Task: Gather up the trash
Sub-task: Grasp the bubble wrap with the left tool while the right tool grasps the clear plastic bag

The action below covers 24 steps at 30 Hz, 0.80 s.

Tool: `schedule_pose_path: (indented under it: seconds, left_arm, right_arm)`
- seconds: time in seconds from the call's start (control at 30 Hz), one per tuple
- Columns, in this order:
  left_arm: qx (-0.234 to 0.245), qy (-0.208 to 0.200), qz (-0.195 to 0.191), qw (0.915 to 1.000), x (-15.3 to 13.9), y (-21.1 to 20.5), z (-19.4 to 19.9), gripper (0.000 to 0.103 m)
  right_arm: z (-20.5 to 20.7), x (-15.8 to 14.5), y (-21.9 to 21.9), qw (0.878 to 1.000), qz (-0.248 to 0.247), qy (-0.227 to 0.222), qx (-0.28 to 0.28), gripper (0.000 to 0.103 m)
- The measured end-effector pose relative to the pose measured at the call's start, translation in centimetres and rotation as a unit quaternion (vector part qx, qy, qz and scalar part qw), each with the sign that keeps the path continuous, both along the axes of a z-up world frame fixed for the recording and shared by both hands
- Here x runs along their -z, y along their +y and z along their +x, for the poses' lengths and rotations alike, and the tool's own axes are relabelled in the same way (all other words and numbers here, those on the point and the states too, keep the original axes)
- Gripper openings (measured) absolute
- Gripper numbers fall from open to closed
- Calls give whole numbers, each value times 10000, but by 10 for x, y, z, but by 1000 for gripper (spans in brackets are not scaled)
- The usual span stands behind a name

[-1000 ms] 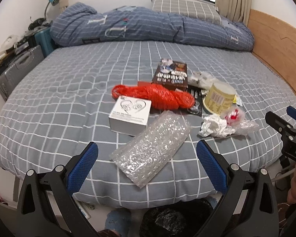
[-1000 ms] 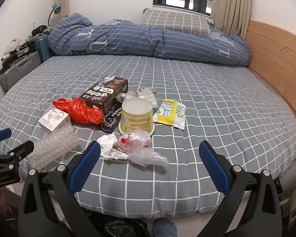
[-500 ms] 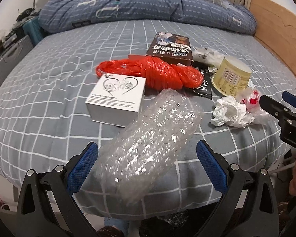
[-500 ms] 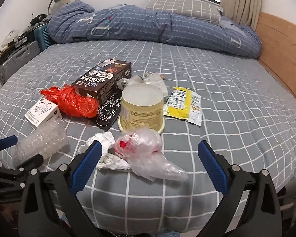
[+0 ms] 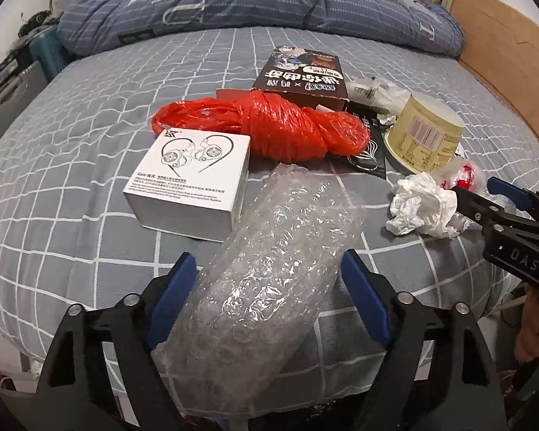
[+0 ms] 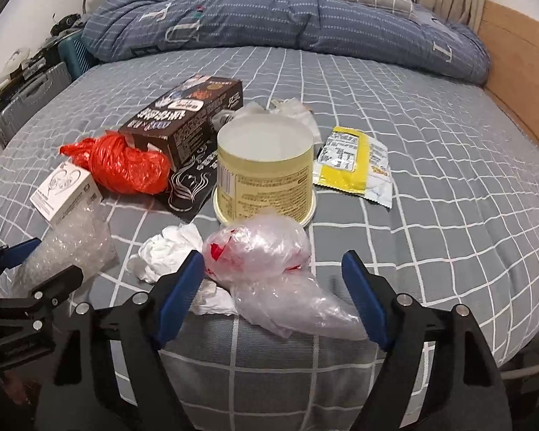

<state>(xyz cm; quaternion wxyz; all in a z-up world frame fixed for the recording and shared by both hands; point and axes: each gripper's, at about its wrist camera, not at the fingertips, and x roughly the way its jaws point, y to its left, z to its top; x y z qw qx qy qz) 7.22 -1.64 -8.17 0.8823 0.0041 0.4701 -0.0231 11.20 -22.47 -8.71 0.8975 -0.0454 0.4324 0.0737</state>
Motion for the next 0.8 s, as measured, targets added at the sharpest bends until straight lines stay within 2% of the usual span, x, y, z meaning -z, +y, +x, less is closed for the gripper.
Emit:
schedule_pose_path:
  seconds: [0.1,0.17,0.33,0.6,0.73,0.8]
  left_arm:
    - [-5,57,-42,10000,4,0,0,76]
    - [51,126,-10,9999,7,0,0,73]
    - [121,127,117,9998,12,-5,-1,72]
    - [91,134,16,9999,12,-2,-1,62]
    - [92,132,37,9999,14,-2,-1,62]
    - [85,95,127,9998,15,-4,-1,72]
  right_arm:
    - [1,5,2,9999,71,125,-88,69]
    - [2,8,2,9996,149,211,-145,61]
    - [2,10,2,9993,196,281,-154,59]
    - [0,4,1,9996,177,178,-122,57]
    - [-1,2,2,9997,131,153,-137,57]
    - [-2,2,3,9997,103,133,-148,57]
